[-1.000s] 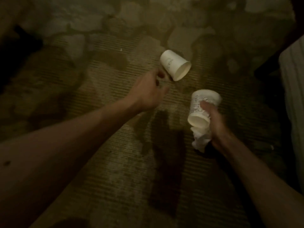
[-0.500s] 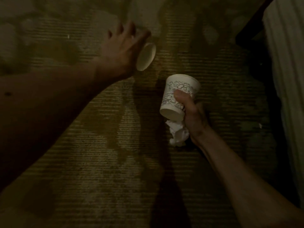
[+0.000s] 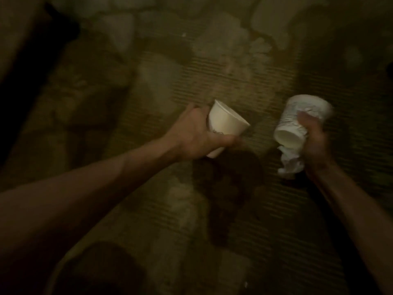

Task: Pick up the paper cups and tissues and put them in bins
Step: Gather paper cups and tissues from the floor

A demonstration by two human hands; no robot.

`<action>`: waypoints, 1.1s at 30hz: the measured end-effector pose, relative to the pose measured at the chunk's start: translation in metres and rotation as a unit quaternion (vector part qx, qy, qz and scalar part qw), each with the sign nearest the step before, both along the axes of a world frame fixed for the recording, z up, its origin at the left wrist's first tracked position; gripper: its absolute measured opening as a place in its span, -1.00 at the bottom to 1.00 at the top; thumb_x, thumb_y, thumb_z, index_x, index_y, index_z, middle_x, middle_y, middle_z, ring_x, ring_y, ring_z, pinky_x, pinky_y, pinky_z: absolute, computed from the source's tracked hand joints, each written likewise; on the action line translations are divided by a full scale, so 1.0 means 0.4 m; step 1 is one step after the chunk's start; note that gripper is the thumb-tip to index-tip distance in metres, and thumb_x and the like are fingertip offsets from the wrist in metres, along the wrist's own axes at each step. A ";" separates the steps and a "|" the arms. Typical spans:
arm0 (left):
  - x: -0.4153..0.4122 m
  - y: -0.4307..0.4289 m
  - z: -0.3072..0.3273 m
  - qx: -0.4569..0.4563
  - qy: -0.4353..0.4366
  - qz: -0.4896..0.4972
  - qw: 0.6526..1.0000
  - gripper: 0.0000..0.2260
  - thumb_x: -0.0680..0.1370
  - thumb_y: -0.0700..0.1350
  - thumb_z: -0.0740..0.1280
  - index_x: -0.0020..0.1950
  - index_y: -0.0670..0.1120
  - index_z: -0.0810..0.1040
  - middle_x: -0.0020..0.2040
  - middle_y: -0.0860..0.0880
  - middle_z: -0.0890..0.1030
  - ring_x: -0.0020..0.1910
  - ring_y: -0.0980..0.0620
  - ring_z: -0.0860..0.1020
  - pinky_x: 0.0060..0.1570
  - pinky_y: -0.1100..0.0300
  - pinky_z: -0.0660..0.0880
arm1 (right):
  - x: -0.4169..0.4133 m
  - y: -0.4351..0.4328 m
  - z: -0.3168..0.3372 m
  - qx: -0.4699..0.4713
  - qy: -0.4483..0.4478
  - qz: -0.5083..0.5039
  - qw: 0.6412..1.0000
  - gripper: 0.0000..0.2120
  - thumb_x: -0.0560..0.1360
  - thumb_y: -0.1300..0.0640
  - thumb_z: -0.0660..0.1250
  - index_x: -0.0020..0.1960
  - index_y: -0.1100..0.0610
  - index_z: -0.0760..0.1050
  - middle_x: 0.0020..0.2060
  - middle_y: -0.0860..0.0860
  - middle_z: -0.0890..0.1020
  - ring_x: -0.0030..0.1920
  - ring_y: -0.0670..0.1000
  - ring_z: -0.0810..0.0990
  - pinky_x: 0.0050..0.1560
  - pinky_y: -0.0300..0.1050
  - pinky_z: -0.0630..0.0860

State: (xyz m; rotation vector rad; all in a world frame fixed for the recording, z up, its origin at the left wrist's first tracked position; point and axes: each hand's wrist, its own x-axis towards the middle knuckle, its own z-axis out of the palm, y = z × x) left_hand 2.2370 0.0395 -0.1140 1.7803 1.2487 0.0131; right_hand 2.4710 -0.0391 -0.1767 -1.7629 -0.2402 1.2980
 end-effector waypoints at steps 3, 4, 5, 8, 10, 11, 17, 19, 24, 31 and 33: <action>-0.135 -0.073 0.064 -0.056 -0.040 0.099 0.993 -0.49 0.29 0.32 0.49 0.05 0.00 0.61 -0.11 0.04 0.69 -0.16 0.11 0.67 -0.17 0.09 0.65 | -0.043 -0.003 0.026 -0.002 -0.089 0.003 0.996 -0.43 0.24 -0.29 0.42 0.01 0.14 0.53 -0.12 0.11 0.67 -0.27 0.08 0.64 -0.26 -0.05 0.52; -0.185 -0.097 0.090 -0.073 -0.051 0.131 0.987 -0.48 0.29 0.34 0.48 0.05 0.00 0.61 -0.11 0.04 0.70 -0.16 0.11 0.68 -0.15 0.06 0.66 | -0.083 0.000 0.040 0.010 -0.098 0.023 0.995 -0.54 0.32 -0.25 0.41 -0.03 0.11 0.52 -0.11 0.11 0.66 -0.26 0.08 0.64 -0.23 -0.04 0.52; -0.236 -0.122 0.118 -0.084 -0.062 0.163 0.981 -0.47 0.30 0.35 0.47 0.05 -0.01 0.61 -0.10 0.04 0.70 -0.16 0.11 0.69 -0.14 0.03 0.67 | -0.139 0.005 0.056 0.028 -0.085 0.058 0.994 -0.64 0.39 -0.20 0.40 -0.10 0.09 0.52 -0.18 0.09 0.65 -0.30 0.07 0.63 -0.24 -0.06 0.52; -0.382 -0.208 0.199 -0.086 -0.070 0.249 0.962 -0.46 0.26 0.34 0.41 0.05 0.00 0.60 -0.11 0.05 0.71 -0.16 0.09 0.69 -0.15 -0.01 0.66 | -0.377 -0.005 0.115 0.112 -0.008 0.208 0.972 -0.81 0.44 0.00 0.42 -0.19 0.12 0.58 -0.34 -0.01 0.69 -0.34 -0.03 0.67 -0.32 -0.16 0.55; -0.484 -0.271 0.244 -0.094 -0.067 0.283 0.952 -0.48 0.28 0.35 0.44 0.07 0.04 0.59 -0.09 0.07 0.71 -0.14 0.08 0.69 -0.17 0.02 0.67 | -0.555 -0.027 0.170 0.141 0.051 0.301 0.942 -0.68 0.29 -0.11 0.48 -0.19 0.15 0.63 -0.25 0.06 0.71 -0.27 0.10 0.67 -0.24 -0.04 0.57; -0.538 -0.306 0.264 -0.102 -0.068 0.301 0.946 -0.49 0.29 0.36 0.45 0.08 0.07 0.58 -0.09 0.09 0.71 -0.14 0.10 0.69 -0.22 0.08 0.66 | -0.634 -0.040 0.200 0.152 0.082 0.337 0.926 -0.63 0.25 -0.15 0.48 -0.19 0.14 0.63 -0.23 0.12 0.69 -0.26 0.15 0.64 -0.26 -0.01 0.53; -0.845 -0.519 0.398 -0.041 -0.091 0.431 0.897 -0.62 0.27 0.32 0.44 -0.03 0.16 0.68 -0.13 0.14 0.71 -0.17 0.17 0.69 -0.32 0.36 0.54 | -0.979 -0.139 0.337 0.237 0.158 0.510 0.811 -0.77 0.31 -0.10 0.44 -0.20 0.06 0.61 -0.38 -0.01 0.67 -0.38 -0.06 0.66 -0.44 -0.24 0.53; -0.919 -0.599 0.442 0.004 -0.094 0.450 0.888 -0.70 0.26 0.31 0.49 -0.07 0.27 0.66 -0.11 0.20 0.70 -0.13 0.22 0.67 -0.29 0.39 0.54 | -1.068 -0.179 0.374 0.262 0.177 0.556 0.768 -0.83 0.32 -0.13 0.41 -0.19 -0.06 0.63 -0.28 -0.02 0.69 -0.26 -0.06 0.69 -0.33 -0.22 0.56; -1.067 -0.813 0.570 0.089 -0.135 0.467 0.869 -0.66 0.31 0.22 0.44 0.05 0.21 0.64 0.00 0.14 0.70 -0.01 0.15 0.67 -0.15 0.35 0.57 | -1.263 -0.294 0.522 0.364 0.189 0.602 0.685 -0.84 0.29 -0.16 0.38 -0.14 -0.22 0.63 -0.17 -0.11 0.71 -0.12 -0.10 0.69 -0.23 -0.23 0.57; -1.137 -1.140 0.815 0.333 -0.149 0.500 0.785 -0.74 0.38 0.28 0.39 0.00 0.25 0.67 -0.08 0.16 0.71 -0.12 0.15 0.69 -0.26 0.30 0.58 | -1.483 -0.484 0.850 0.512 0.103 0.666 0.533 -0.88 0.39 -0.09 0.33 -0.14 -0.11 0.60 -0.13 -0.23 0.62 -0.12 0.01 0.64 0.03 -0.02 0.60; -1.146 -1.245 0.894 0.395 -0.131 0.501 0.759 -0.75 0.40 0.29 0.36 0.02 0.29 0.66 -0.06 0.23 0.70 -0.09 0.20 0.68 -0.23 0.29 0.59 | -1.513 -0.545 0.945 0.491 0.042 0.740 0.459 -0.70 0.57 0.15 0.25 -0.31 0.22 0.36 0.04 -0.03 0.53 -0.08 0.22 0.50 0.41 -0.06 0.11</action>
